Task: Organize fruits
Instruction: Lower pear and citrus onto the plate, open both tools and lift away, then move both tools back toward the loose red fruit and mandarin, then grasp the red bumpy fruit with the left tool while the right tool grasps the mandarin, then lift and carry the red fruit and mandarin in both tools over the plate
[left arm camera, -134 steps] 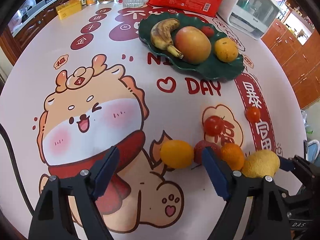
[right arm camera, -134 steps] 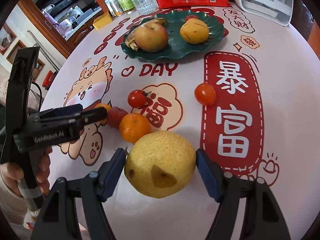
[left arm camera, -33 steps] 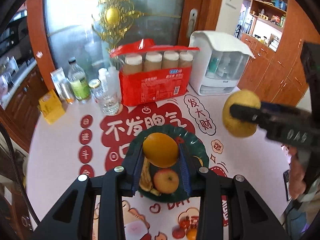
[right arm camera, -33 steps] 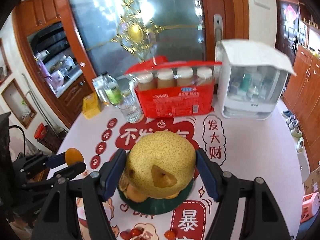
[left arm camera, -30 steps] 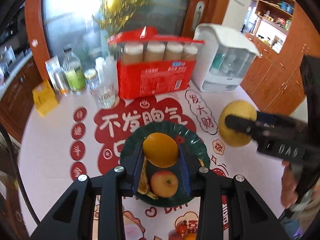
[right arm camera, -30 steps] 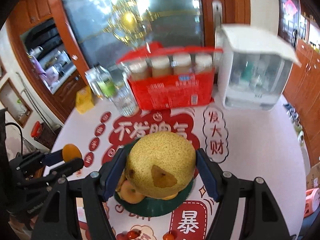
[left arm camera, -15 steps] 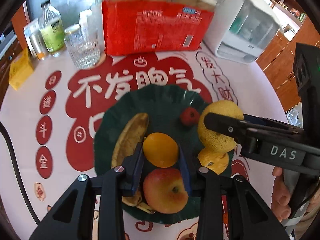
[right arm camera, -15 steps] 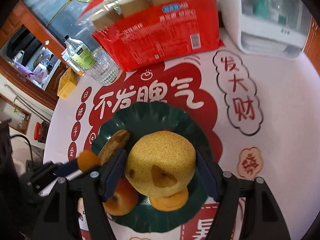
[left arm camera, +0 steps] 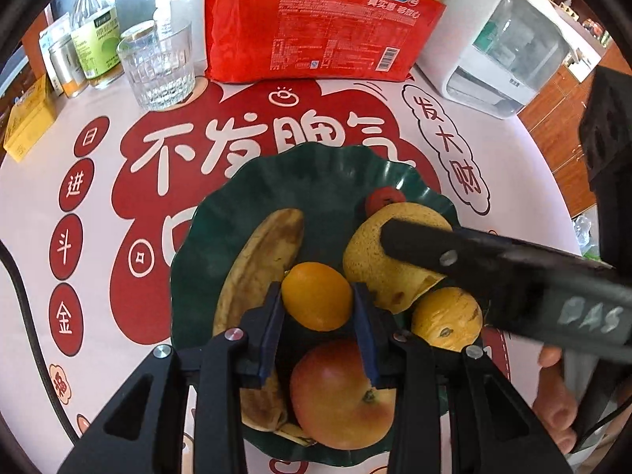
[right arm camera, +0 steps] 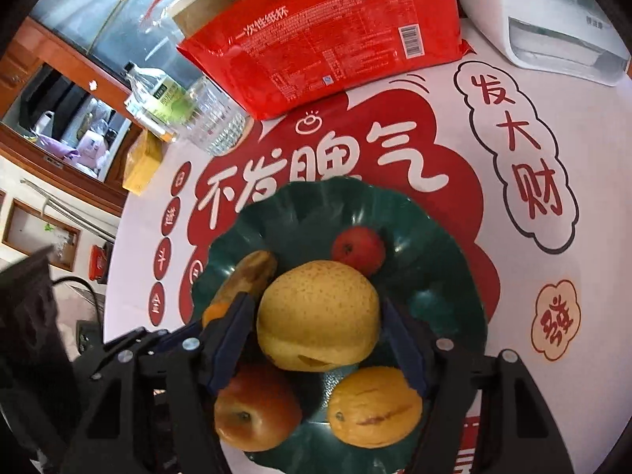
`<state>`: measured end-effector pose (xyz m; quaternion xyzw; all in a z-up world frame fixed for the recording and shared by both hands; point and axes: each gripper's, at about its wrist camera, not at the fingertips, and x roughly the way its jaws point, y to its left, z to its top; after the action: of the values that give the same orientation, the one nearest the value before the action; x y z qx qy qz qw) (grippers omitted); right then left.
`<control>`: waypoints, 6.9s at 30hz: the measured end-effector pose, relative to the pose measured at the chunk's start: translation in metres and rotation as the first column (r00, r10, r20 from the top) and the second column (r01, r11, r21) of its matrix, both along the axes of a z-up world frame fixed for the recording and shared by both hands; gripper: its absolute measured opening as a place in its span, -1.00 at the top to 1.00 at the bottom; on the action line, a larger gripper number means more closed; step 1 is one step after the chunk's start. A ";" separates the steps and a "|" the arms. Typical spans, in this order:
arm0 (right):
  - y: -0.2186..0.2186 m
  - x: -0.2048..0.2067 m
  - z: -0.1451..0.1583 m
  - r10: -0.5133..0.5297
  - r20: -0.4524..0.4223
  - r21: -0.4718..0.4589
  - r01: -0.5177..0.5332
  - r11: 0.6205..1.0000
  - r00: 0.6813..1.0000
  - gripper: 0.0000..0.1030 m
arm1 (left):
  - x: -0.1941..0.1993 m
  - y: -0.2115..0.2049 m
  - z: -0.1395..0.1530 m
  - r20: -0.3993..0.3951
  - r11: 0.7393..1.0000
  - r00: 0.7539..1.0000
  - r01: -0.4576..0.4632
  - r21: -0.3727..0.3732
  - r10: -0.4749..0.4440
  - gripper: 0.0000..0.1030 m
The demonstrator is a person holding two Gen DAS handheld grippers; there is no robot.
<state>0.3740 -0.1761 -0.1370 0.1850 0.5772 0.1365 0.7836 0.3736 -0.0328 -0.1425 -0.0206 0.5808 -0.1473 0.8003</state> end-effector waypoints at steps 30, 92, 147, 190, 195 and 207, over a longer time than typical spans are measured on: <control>-0.003 -0.048 0.038 0.061 0.098 -0.199 -0.040 0.979 0.993 -0.32 | -0.053 0.028 0.046 0.047 0.996 0.995 -0.087 0.016 0.086 -0.56; 0.008 -0.271 0.051 0.199 0.155 -0.409 -0.121 0.904 0.968 -0.30 | -0.259 0.064 0.061 0.152 0.991 0.979 -0.137 -0.007 0.136 -0.59; 0.024 -0.248 -0.021 0.386 0.050 -0.356 -0.345 0.869 0.921 0.24 | -0.217 0.005 -0.025 -0.089 0.997 0.993 -0.079 0.006 0.079 0.37; 0.026 -0.257 0.095 0.298 0.277 -0.345 -0.196 0.918 0.913 0.26 | -0.232 0.047 0.107 0.198 0.999 0.979 -0.041 -0.022 0.045 0.39; 0.023 -0.239 0.140 0.278 0.353 -0.352 -0.149 0.924 0.893 0.26 | -0.214 0.051 0.144 0.265 0.999 0.964 -0.030 -0.029 0.037 0.39; 0.018 -0.160 0.231 0.246 0.489 -0.366 -0.059 0.929 0.837 0.25 | -0.141 0.052 0.225 0.418 0.999 0.907 -0.047 -0.001 0.043 0.39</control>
<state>0.2143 -0.1577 0.0936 -0.0433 0.3677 0.1444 0.9176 0.2325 0.0190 0.0828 0.0015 0.3960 -0.1272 0.9094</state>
